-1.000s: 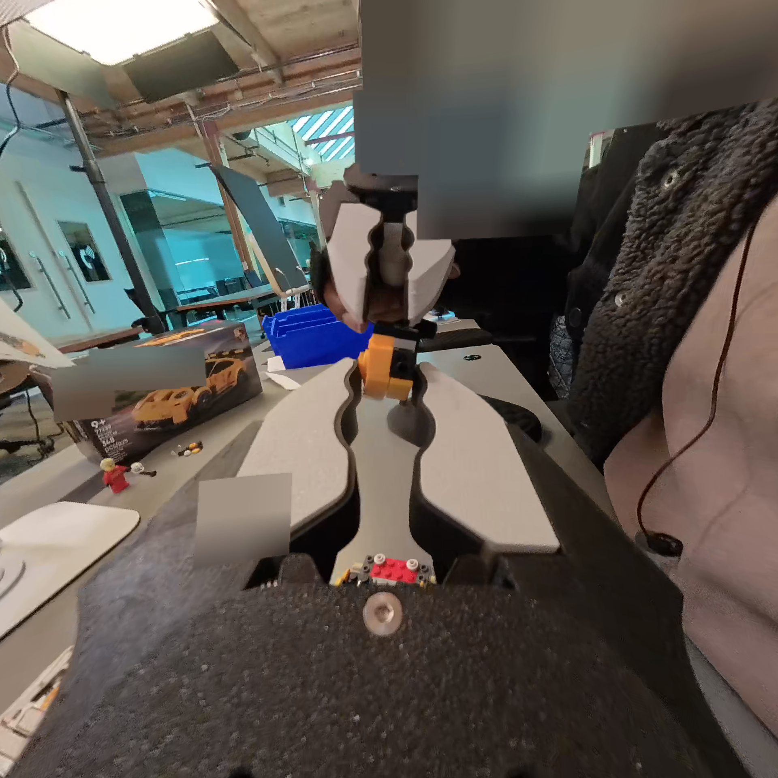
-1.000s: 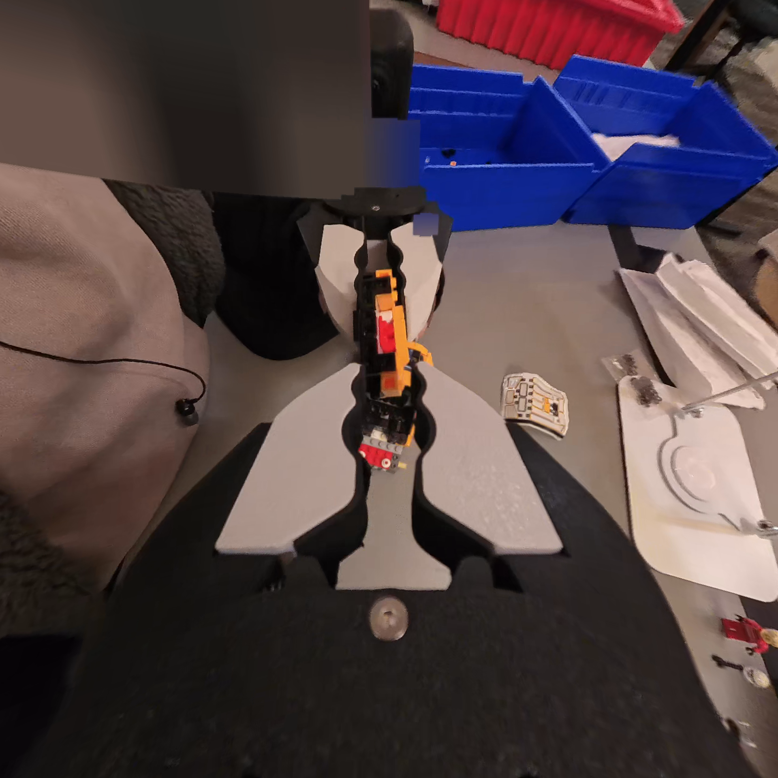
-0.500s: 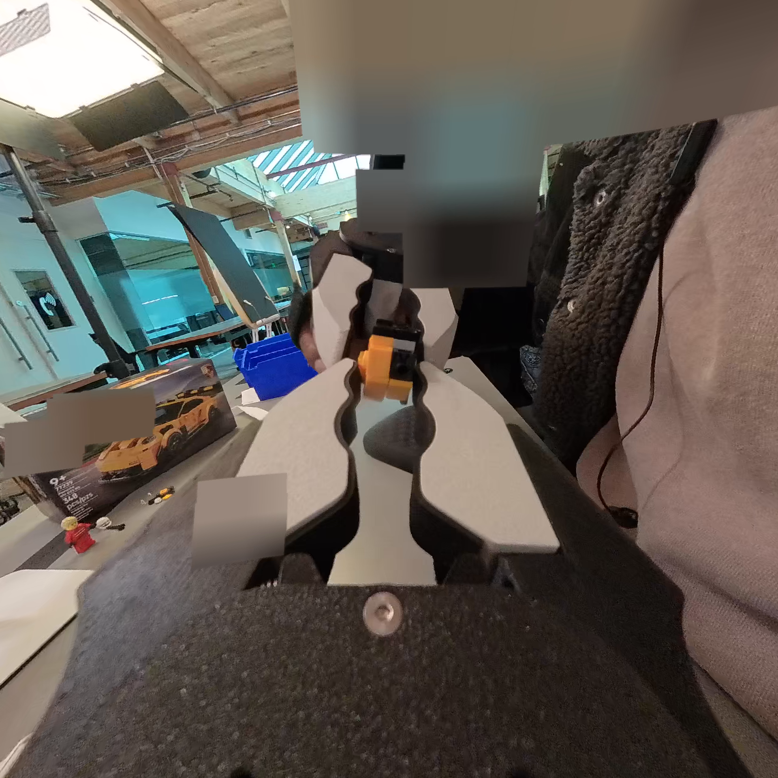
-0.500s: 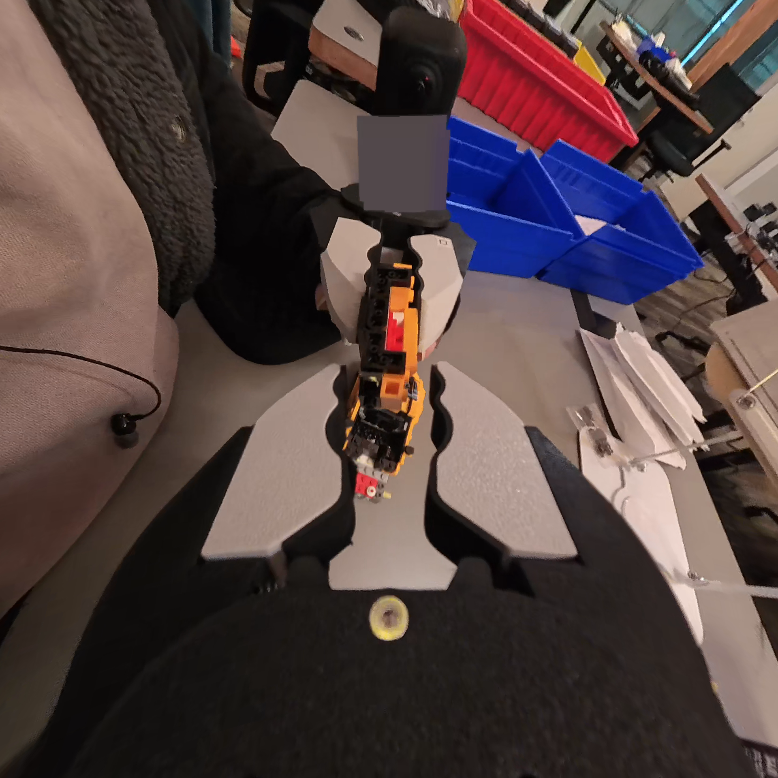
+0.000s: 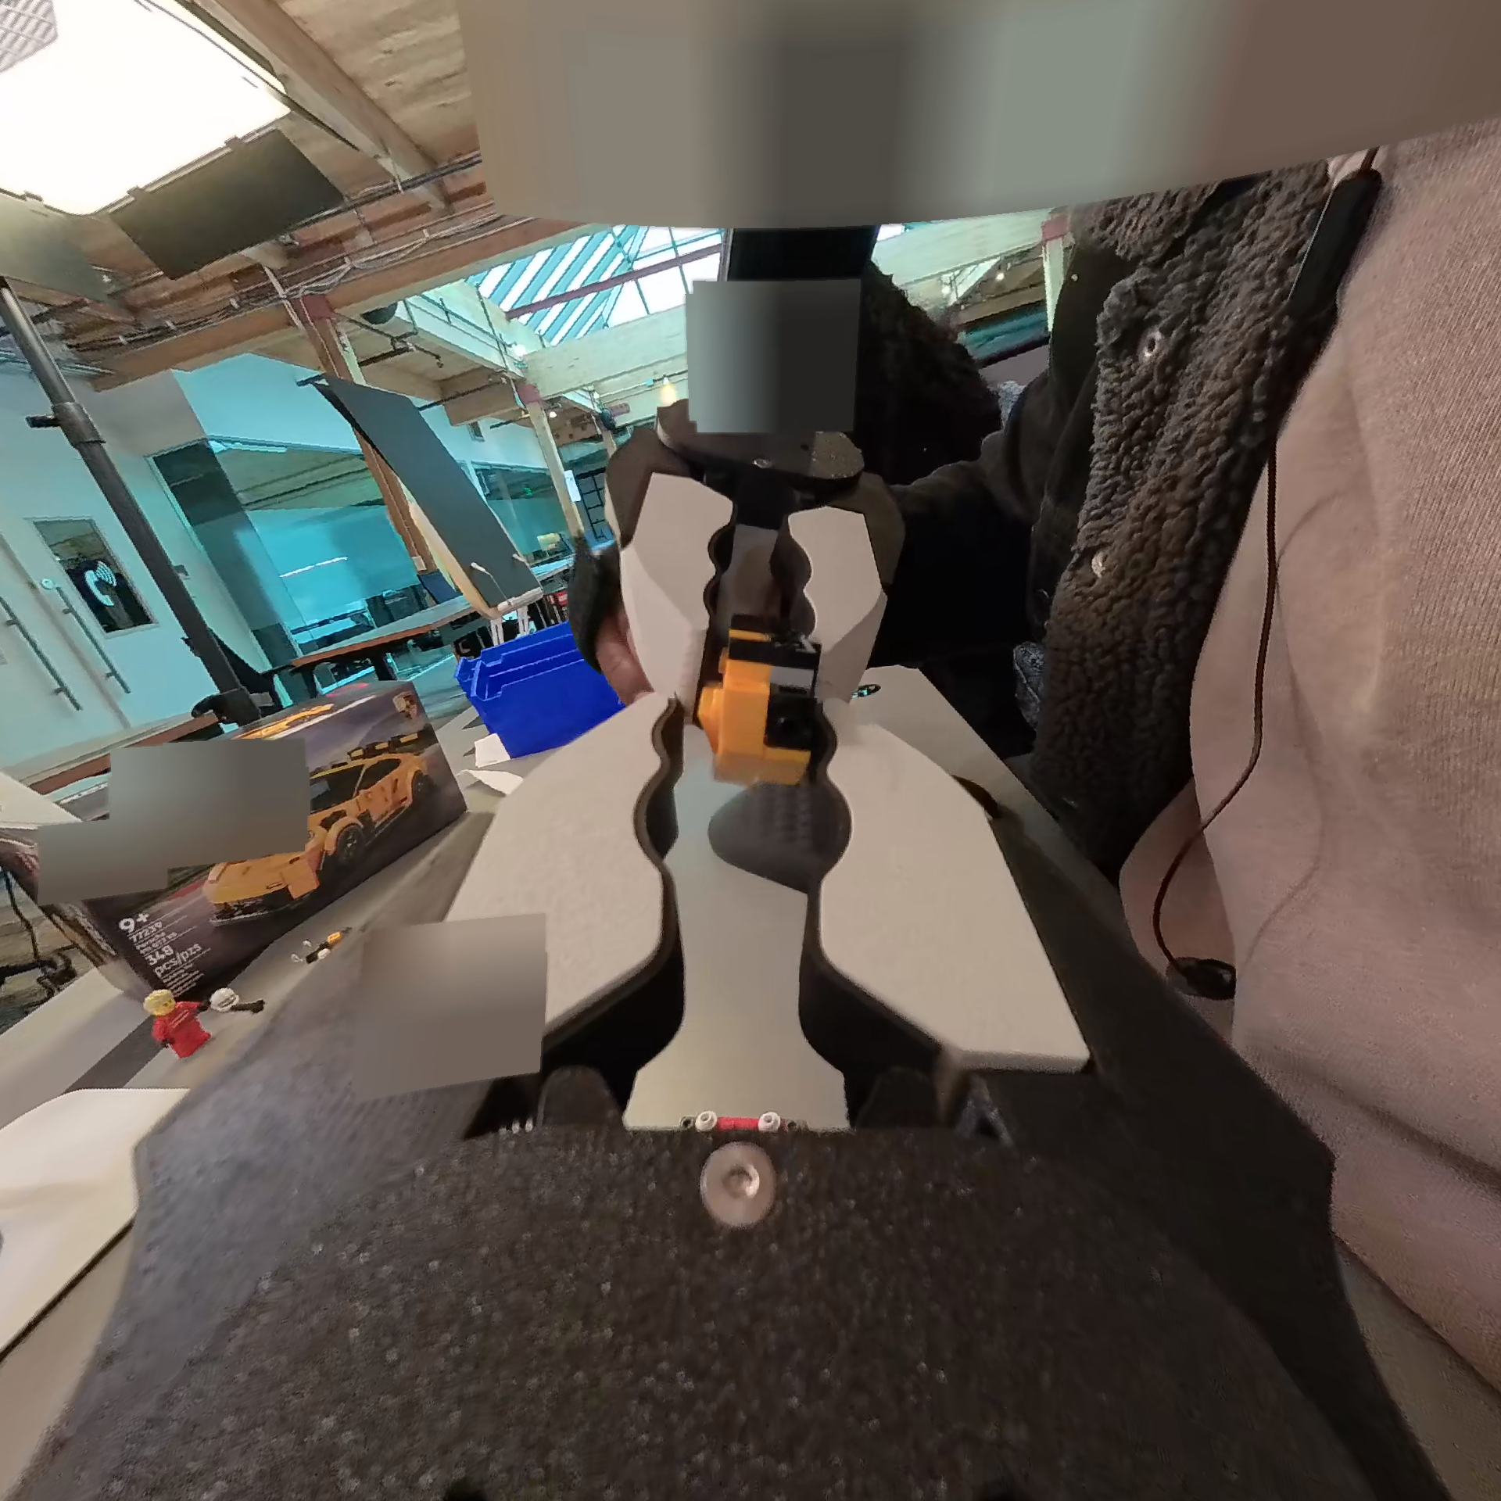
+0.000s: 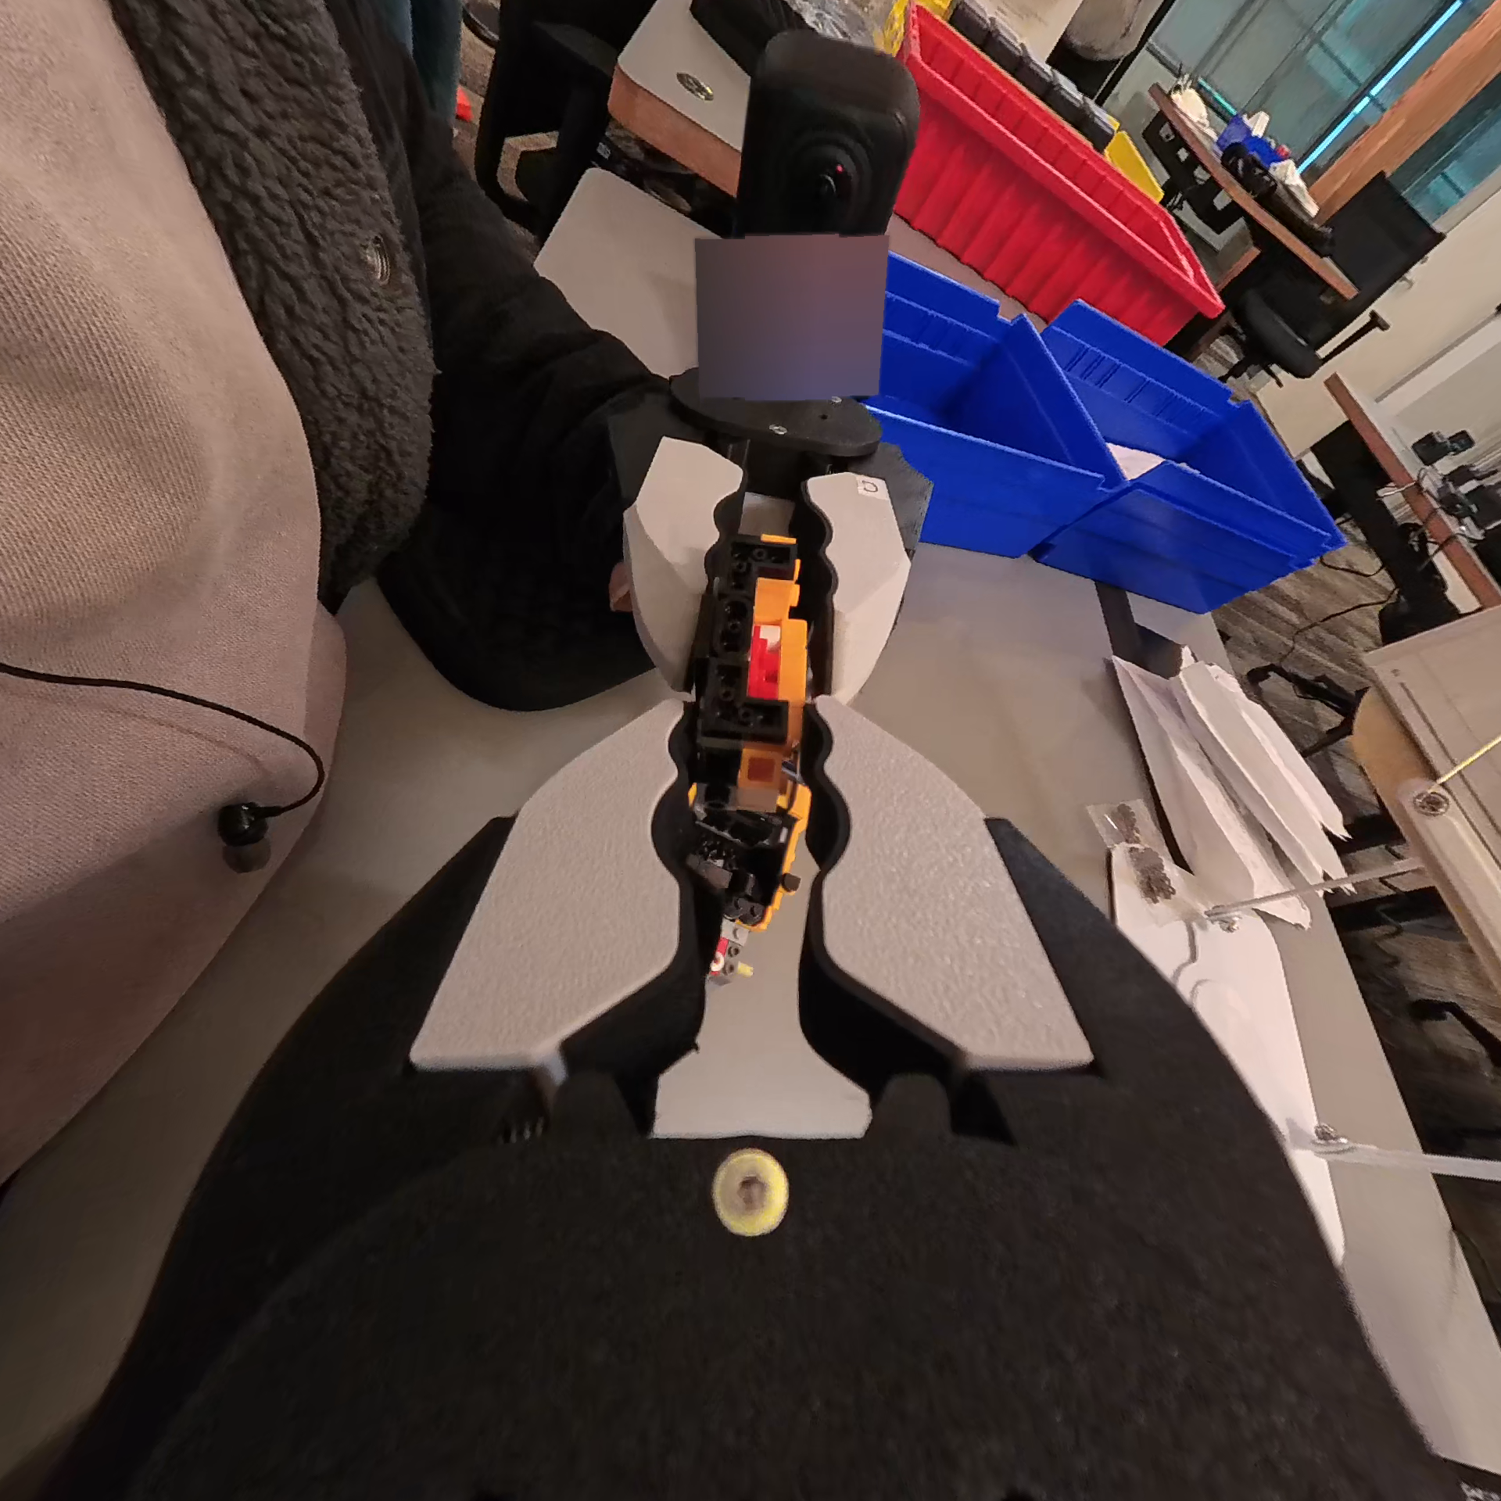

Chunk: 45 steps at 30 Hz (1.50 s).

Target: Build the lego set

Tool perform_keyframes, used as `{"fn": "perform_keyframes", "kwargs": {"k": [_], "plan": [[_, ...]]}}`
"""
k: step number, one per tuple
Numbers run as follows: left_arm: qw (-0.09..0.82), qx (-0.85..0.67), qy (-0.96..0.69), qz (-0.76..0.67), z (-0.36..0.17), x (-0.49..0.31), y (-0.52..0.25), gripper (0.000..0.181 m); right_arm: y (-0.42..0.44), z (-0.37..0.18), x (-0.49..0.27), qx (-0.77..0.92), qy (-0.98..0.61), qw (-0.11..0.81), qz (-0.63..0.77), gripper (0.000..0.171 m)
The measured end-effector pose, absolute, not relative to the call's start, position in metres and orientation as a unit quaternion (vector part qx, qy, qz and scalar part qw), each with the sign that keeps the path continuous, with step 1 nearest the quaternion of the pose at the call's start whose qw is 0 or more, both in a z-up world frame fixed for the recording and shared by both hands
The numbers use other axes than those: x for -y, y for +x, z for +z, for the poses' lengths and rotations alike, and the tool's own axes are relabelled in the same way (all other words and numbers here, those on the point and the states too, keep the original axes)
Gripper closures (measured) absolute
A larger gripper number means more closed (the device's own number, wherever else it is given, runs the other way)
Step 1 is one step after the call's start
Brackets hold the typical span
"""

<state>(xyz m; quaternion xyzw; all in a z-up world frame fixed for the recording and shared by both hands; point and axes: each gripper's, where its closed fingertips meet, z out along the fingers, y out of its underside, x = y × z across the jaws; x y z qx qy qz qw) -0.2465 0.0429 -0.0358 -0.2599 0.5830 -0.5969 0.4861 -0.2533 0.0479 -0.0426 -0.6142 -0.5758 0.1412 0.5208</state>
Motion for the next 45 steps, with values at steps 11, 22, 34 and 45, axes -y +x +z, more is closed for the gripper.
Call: {"fn": "perform_keyframes", "kwargs": {"k": [11,22,34,45], "plan": [[0.481,-0.592,-0.272,-0.586,-0.042,-0.046,-0.243,0.157,-0.249,-0.048,-0.052,0.562,-0.626,0.522,0.141,0.147],[0.45,-0.62,-0.351,-0.538,-0.071,-0.062,-0.227,0.154,-0.227,-0.079,-0.063,0.499,-0.727,0.44,0.171,0.147],[0.294,-0.534,-0.441,-0.659,-0.069,-0.068,-0.224,0.156,-0.226,-0.068,-0.071,0.394,-0.774,0.407,0.283,0.146],[0.271,-0.504,-0.439,-0.692,-0.066,-0.072,-0.225,0.156,-0.23,-0.068,-0.077,0.329,-0.737,0.502,0.31,0.145]]}}
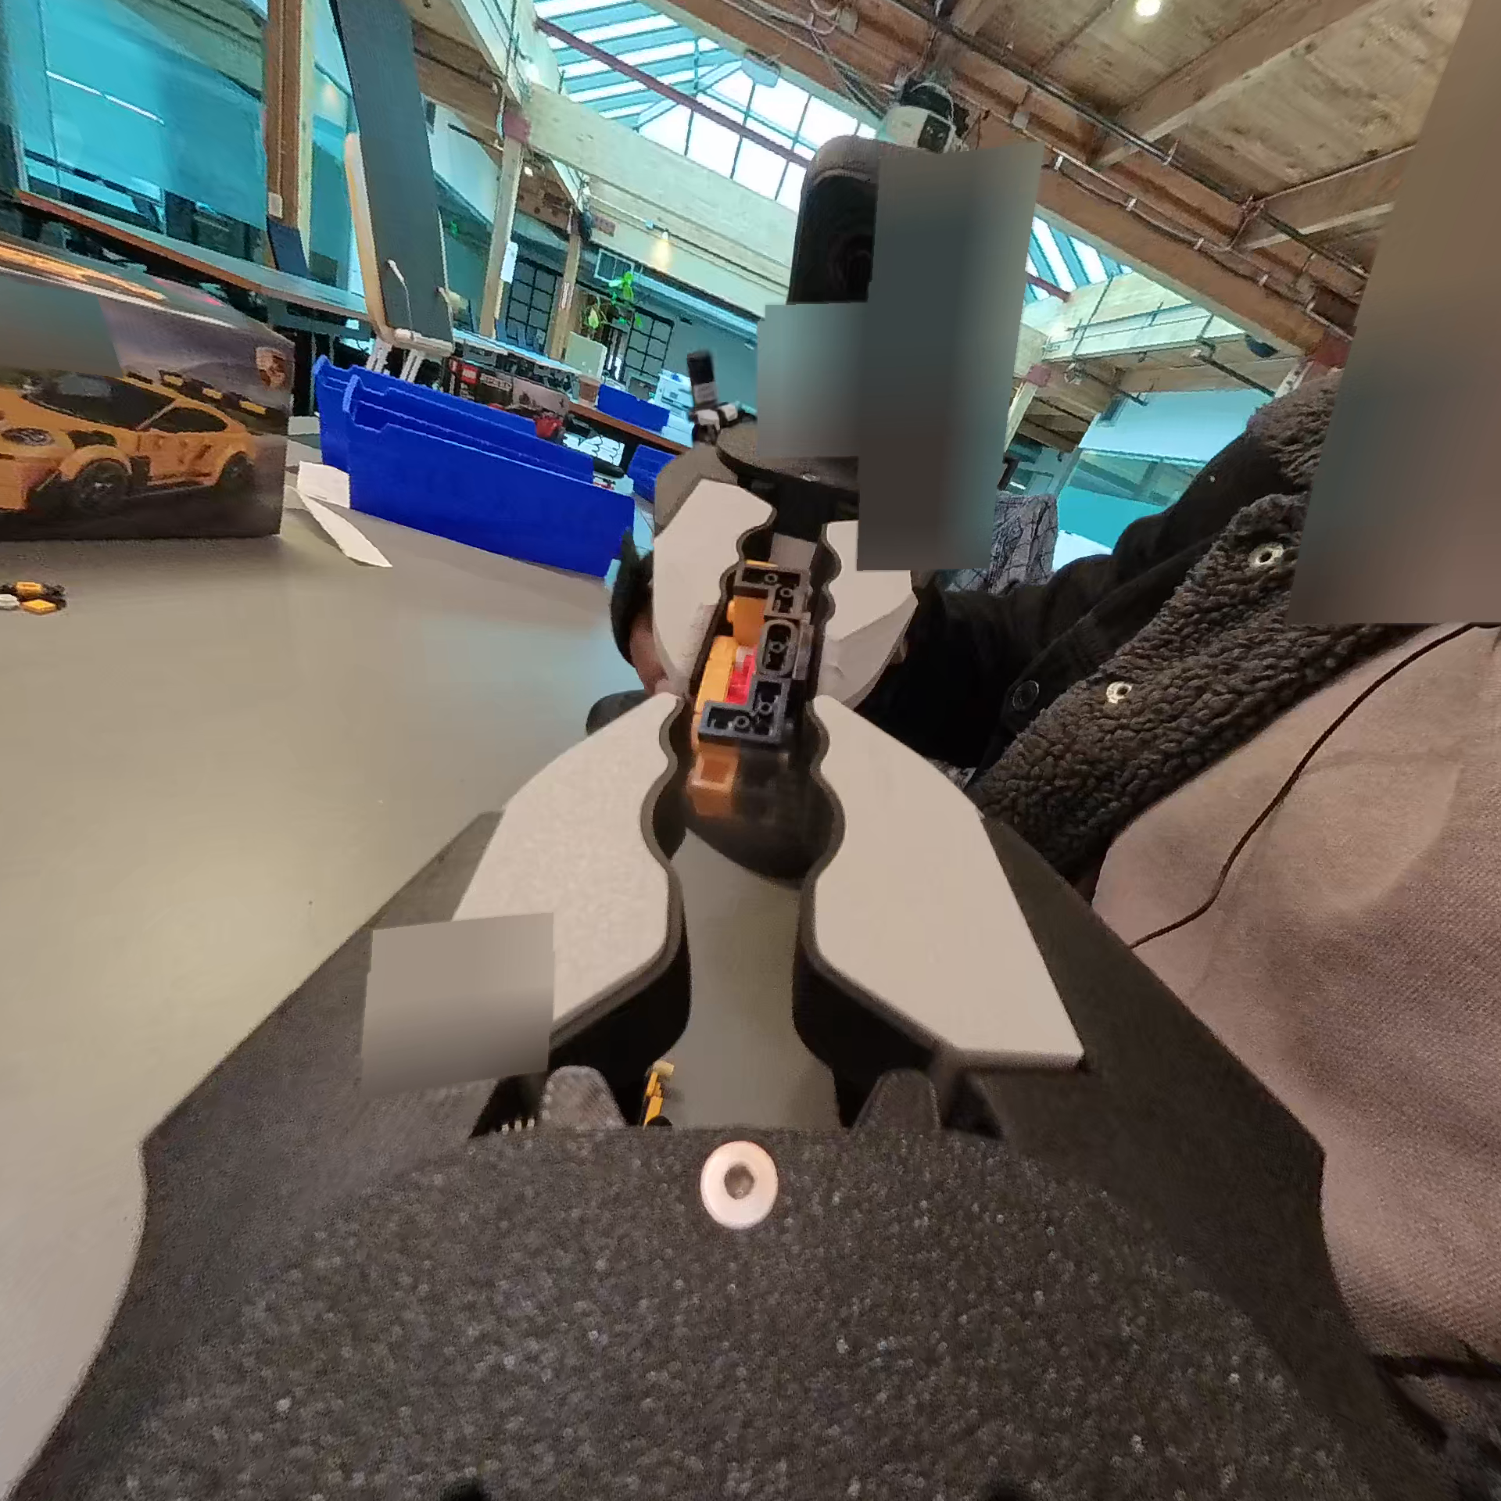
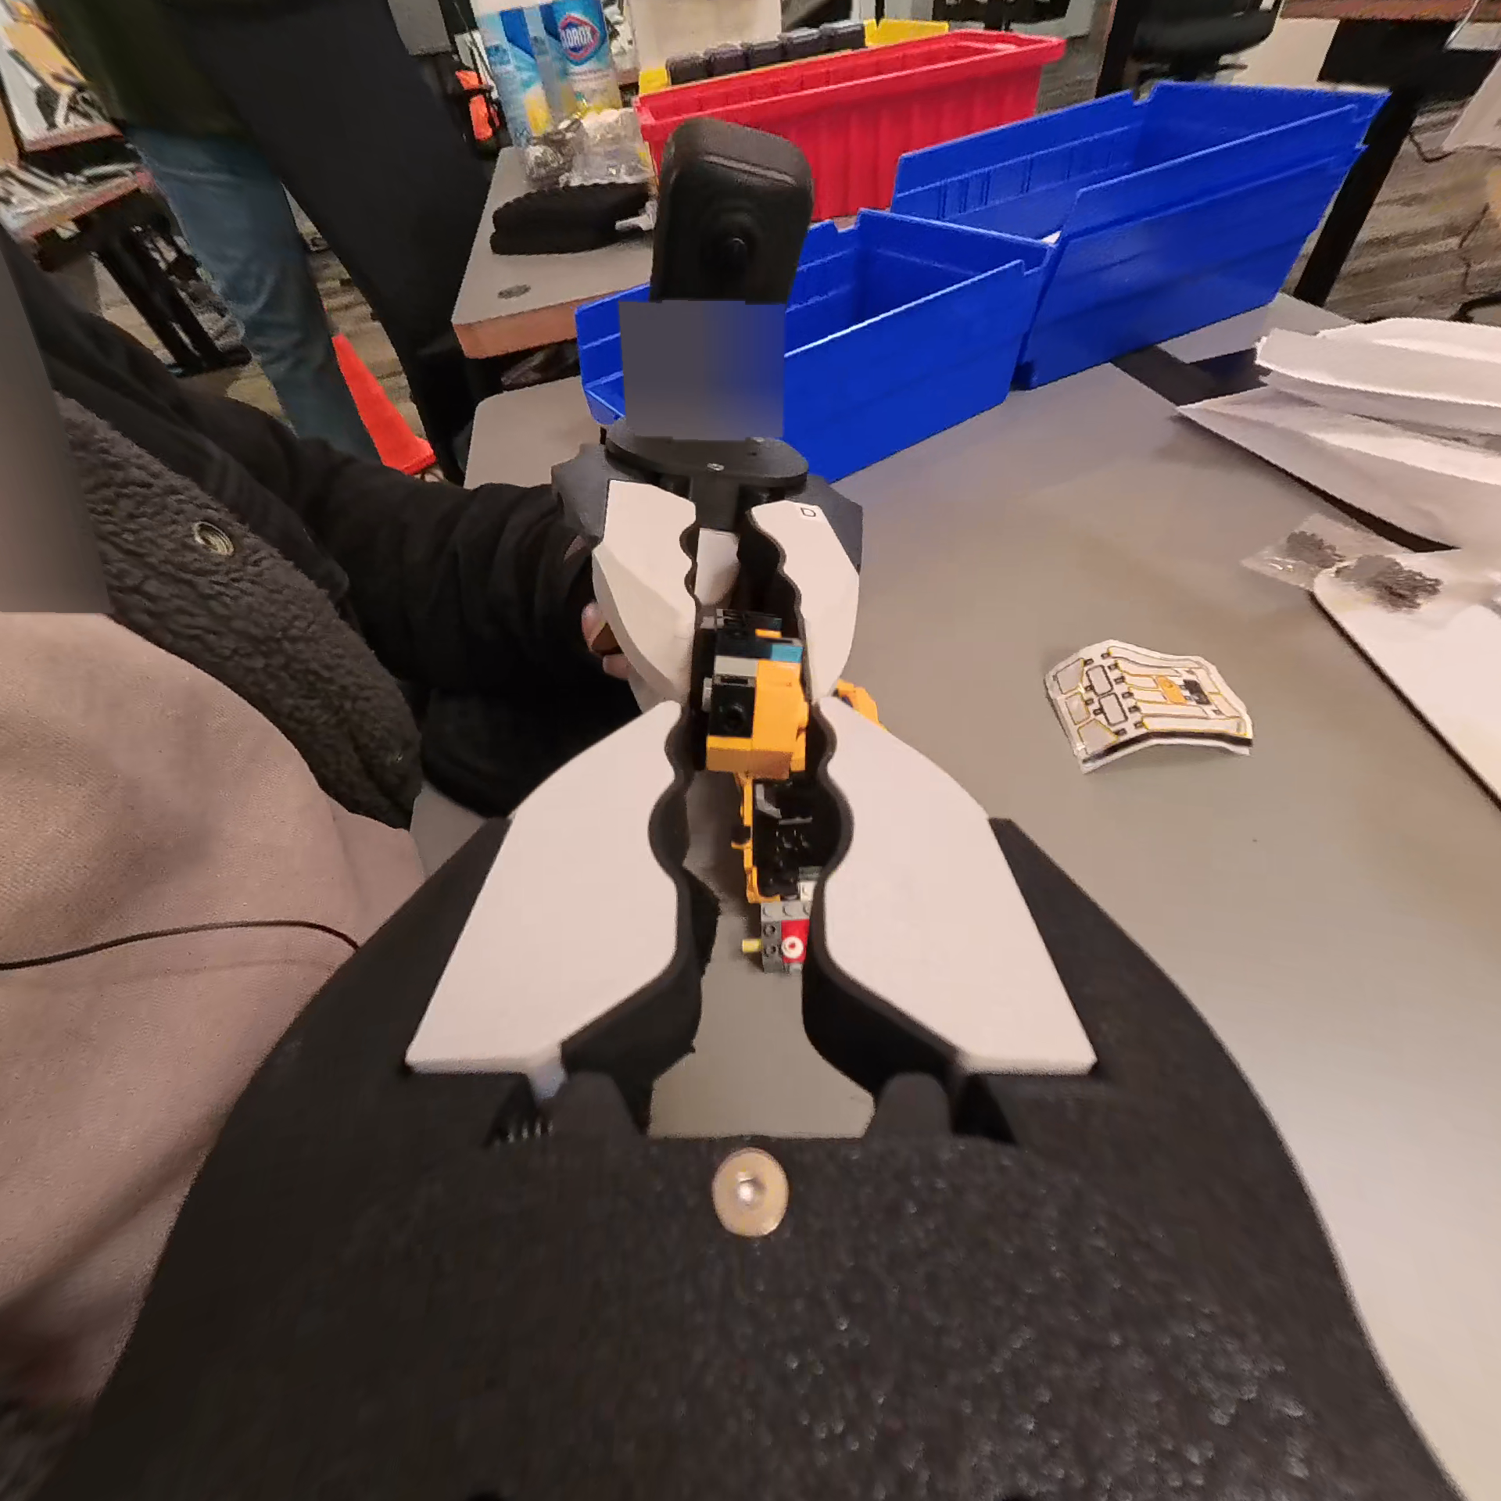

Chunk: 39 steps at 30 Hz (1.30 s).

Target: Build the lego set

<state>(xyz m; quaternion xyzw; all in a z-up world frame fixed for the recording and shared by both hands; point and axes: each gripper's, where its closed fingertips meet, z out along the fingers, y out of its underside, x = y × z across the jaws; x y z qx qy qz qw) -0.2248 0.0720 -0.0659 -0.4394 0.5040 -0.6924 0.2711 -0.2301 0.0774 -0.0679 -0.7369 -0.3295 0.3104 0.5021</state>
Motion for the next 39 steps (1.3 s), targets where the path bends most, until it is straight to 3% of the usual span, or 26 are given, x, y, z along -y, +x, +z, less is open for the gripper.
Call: {"fn": "perform_keyframes", "kwargs": {"k": [3,8,13,22,35,39], "plan": [[0.291,-0.525,-0.456,-0.657,-0.074,-0.08,-0.222,0.145,-0.22,-0.076,-0.078,0.341,-0.751,0.502,0.261,0.146],[0.349,-0.646,-0.509,-0.45,-0.111,-0.126,-0.239,0.141,-0.153,-0.145,-0.087,0.437,-0.793,0.422,-0.045,0.146],[0.273,-0.718,-0.526,-0.364,-0.157,-0.124,-0.254,0.131,-0.149,-0.18,-0.087,0.547,-0.705,0.364,-0.266,0.146],[0.237,-0.762,-0.507,-0.325,-0.179,-0.117,-0.268,0.101,-0.181,-0.193,-0.075,0.581,-0.693,0.33,-0.271,0.14],[0.235,-0.773,-0.501,-0.31,-0.191,-0.119,-0.274,0.097,-0.188,-0.195,-0.059,0.607,-0.695,0.335,-0.191,0.139],[0.24,-0.778,-0.501,-0.292,-0.194,-0.123,-0.275,0.098,-0.188,-0.194,-0.048,0.595,-0.72,0.338,-0.113,0.129]]}}
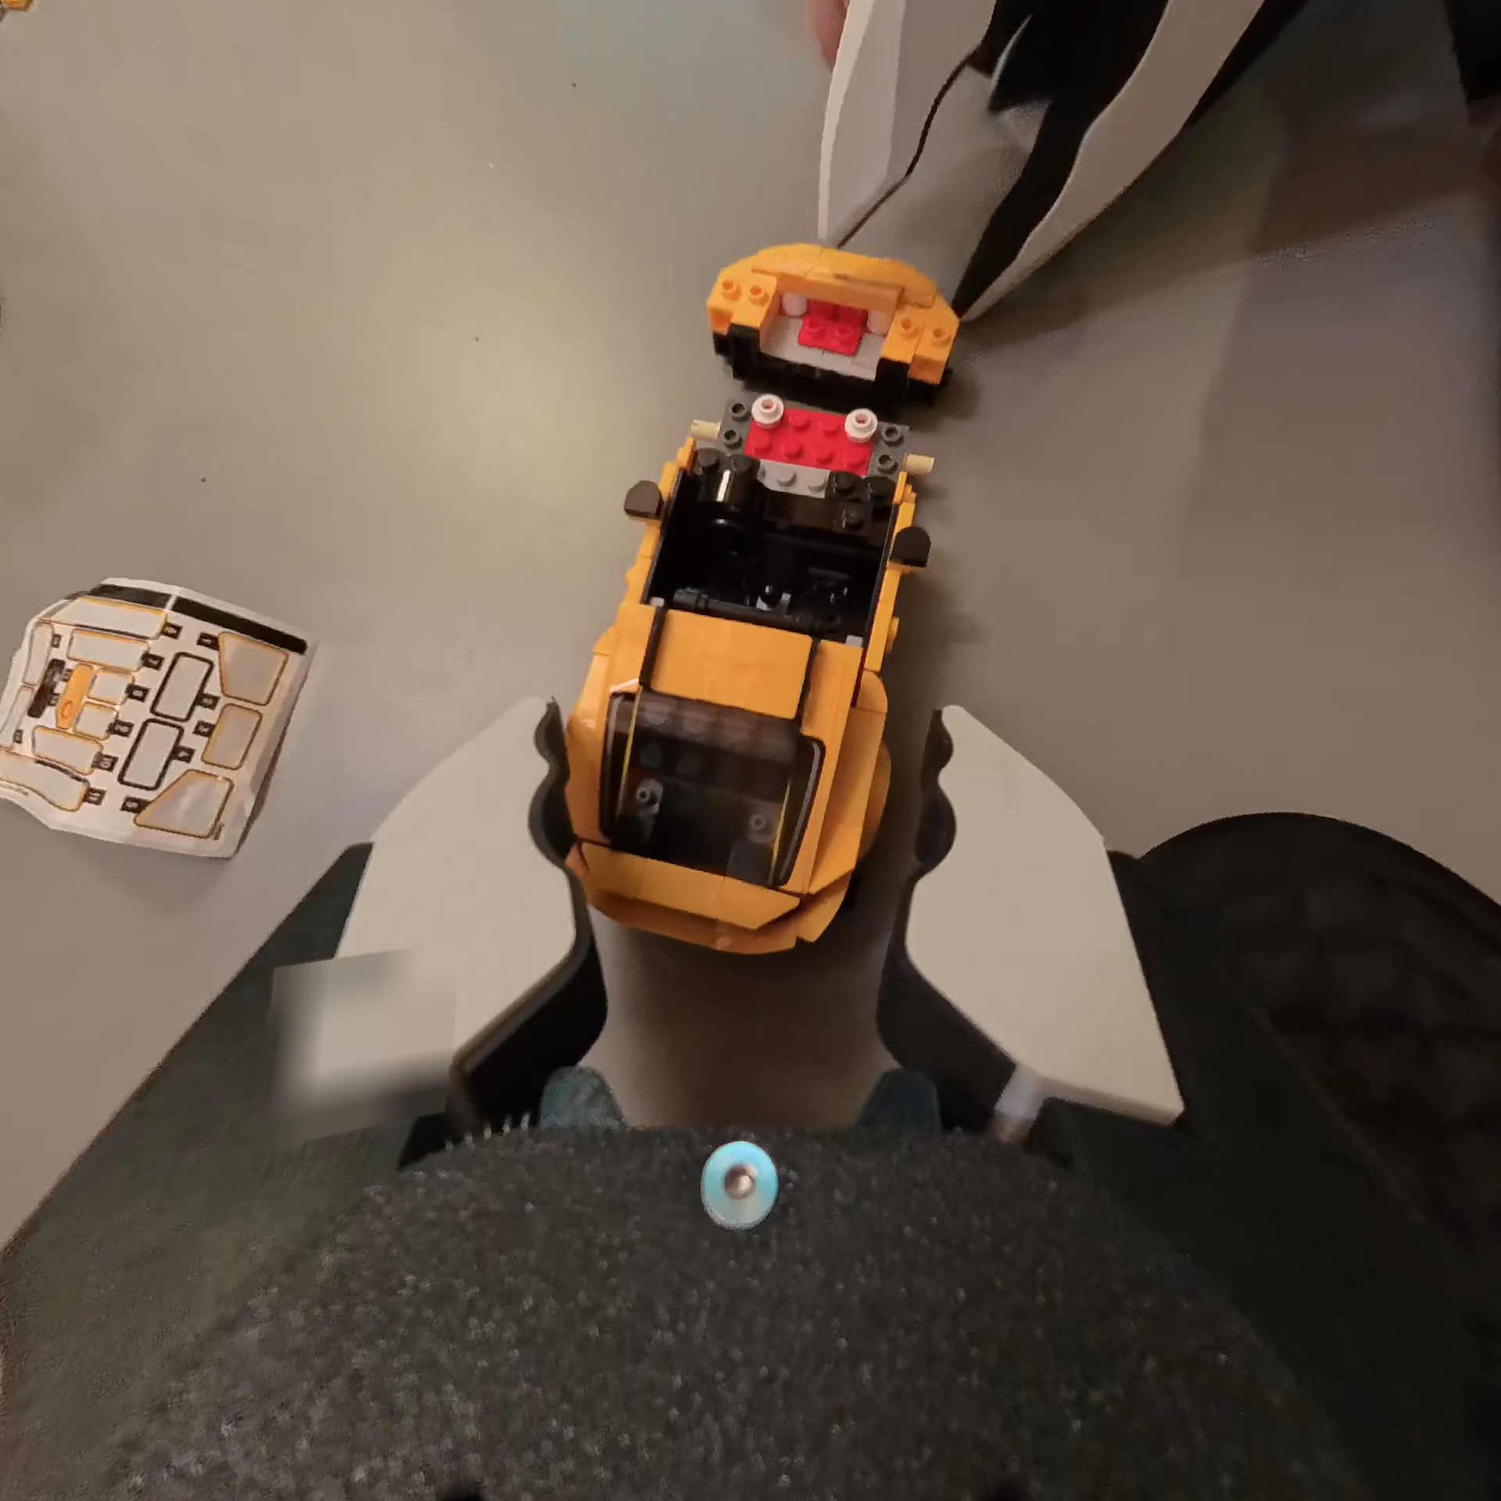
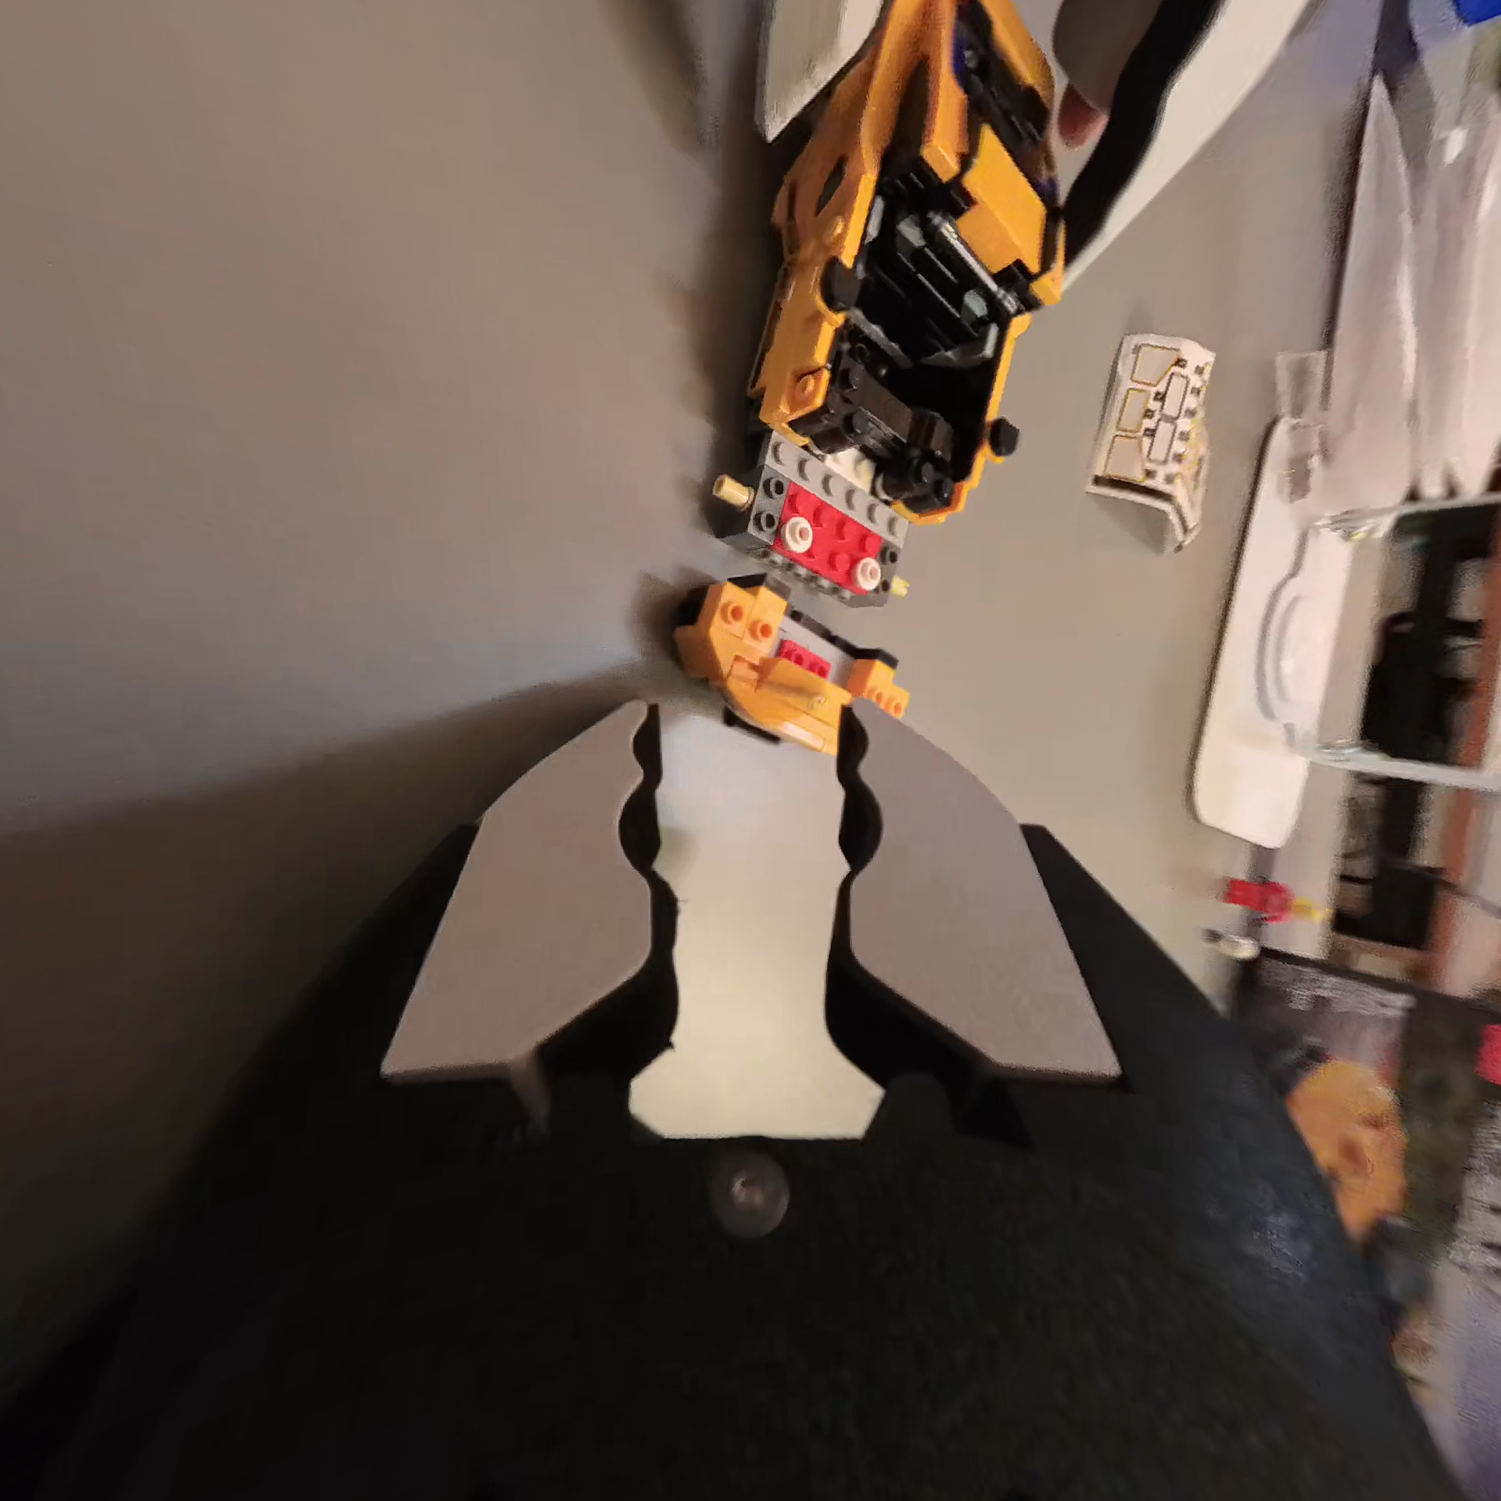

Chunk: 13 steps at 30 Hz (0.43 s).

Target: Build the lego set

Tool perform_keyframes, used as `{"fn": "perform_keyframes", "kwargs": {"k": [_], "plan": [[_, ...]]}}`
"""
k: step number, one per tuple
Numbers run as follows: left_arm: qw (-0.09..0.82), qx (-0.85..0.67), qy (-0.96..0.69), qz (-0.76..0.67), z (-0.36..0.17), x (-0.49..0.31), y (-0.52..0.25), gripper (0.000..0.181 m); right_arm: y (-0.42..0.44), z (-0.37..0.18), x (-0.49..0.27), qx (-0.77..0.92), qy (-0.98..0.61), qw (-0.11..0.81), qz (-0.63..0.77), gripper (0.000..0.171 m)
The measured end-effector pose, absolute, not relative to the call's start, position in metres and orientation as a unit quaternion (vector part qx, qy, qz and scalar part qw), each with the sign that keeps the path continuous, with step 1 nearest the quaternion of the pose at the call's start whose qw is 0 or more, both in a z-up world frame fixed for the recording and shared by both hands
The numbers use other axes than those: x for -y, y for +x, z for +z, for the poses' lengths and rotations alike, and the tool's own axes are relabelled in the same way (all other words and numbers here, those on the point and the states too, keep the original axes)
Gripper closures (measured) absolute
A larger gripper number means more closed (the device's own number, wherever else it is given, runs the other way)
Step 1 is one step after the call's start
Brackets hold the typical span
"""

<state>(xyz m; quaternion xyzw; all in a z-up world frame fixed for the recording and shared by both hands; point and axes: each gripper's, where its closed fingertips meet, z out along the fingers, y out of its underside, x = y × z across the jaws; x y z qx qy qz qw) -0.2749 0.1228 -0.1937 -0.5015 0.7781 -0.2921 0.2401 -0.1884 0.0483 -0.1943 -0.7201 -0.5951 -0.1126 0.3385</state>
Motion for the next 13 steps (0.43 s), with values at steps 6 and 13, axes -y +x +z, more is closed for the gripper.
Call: {"fn": "perform_keyframes", "kwargs": {"k": [6,13], "plan": [[0.239,-0.778,-0.508,-0.284,-0.197,-0.129,-0.279,0.099,-0.184,-0.181,-0.04,0.421,-0.837,0.33,0.113,0.108],[0.252,-0.775,-0.497,-0.3,-0.198,-0.129,-0.273,0.101,-0.192,-0.197,-0.056,0.408,-0.854,0.3,0.124,0.104]]}}
